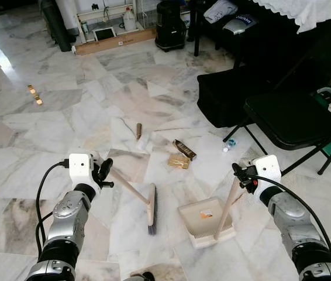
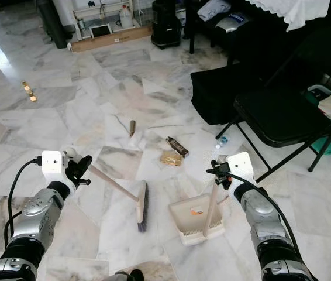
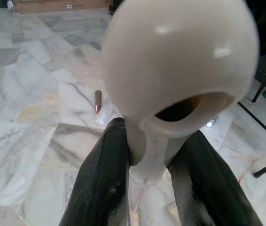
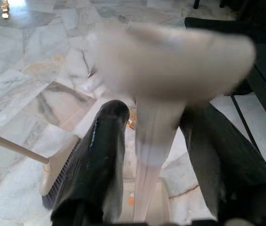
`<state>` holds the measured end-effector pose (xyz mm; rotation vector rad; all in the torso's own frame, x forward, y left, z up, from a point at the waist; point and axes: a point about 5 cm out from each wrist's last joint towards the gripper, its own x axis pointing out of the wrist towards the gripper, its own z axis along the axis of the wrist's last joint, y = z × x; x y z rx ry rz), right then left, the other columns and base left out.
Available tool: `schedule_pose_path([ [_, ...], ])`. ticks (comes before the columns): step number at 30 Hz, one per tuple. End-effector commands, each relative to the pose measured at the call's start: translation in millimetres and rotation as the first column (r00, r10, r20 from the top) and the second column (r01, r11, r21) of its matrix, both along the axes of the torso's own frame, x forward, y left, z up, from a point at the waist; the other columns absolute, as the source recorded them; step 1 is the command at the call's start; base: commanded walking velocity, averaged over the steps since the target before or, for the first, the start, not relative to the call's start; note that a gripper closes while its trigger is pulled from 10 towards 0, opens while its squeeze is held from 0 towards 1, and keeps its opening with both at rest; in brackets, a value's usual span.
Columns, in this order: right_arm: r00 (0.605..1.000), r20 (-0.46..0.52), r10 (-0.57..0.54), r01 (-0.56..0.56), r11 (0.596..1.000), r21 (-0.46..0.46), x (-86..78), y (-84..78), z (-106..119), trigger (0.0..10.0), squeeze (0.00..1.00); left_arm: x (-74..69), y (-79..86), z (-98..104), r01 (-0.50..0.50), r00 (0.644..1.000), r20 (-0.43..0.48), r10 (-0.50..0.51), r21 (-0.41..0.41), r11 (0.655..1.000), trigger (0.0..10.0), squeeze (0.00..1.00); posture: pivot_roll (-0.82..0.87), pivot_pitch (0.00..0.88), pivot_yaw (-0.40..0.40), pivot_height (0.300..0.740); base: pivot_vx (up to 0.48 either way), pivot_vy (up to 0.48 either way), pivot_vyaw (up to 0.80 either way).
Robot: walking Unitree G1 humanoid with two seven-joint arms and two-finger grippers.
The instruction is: Sweep floor
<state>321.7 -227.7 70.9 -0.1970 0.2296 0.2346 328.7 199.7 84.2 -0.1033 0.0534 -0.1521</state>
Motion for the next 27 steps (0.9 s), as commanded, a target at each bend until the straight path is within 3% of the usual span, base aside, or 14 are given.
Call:
schedule_pose_path([
  [1,1.0,-0.009,0.007,-0.007,1.0,-0.004,-0.3,3.5,-1.3,10.0,1.0,3.0,2.6,6.1,-0.002,1.0,0.024,0.002,0.0,1.0,10.0,0.0,0.0,0.107,0.08,0.74,0.0,0.0,0.0],
  [16,0.998,0.047,-0.034,0.033,0.999,0.013,3.5,6.9,6.2,10.0,1.0,2.9,2.0,5.1,0.004,1.0,0.019,-0.004,-0.001,1.0,10.0,0.0,0.0,0.111,0.081,0.74,0.0,0.0,0.0],
  [18,0.998,0.051,-0.034,0.033,0.999,0.017,4.4,9.5,6.7,10.0,0.96,3.1,2.1,5.1,0.004,1.0,0.018,-0.004,-0.002,1.0,10.0,0.0,0.01,0.111,0.081,0.74,0.0,0.0,0.0],
  [19,0.998,0.054,-0.035,0.034,0.999,0.017,4.6,10.6,6.8,10.0,0.06,3.1,2.1,5.1,0.004,1.0,0.017,-0.004,-0.002,1.0,10.0,0.0,0.01,0.111,0.081,0.74,0.0,0.0,0.0],
  [20,0.998,0.056,-0.037,0.036,0.999,0.017,4.6,11.2,6.7,10.0,0.0,3.1,2.1,5.0,0.004,1.0,0.017,-0.004,-0.002,1.0,10.0,0.0,0.01,0.111,0.081,0.74,0.0,0.0,0.0],
  [27,0.996,0.067,-0.051,0.05,0.999,0.014,4.9,14.8,6.6,10.0,0.0,2.9,2.1,4.2,0.008,1.0,0.013,-0.008,-0.003,1.0,10.0,0.0,0.01,0.11,0.082,0.74,0.0,0.0,0.0],
])
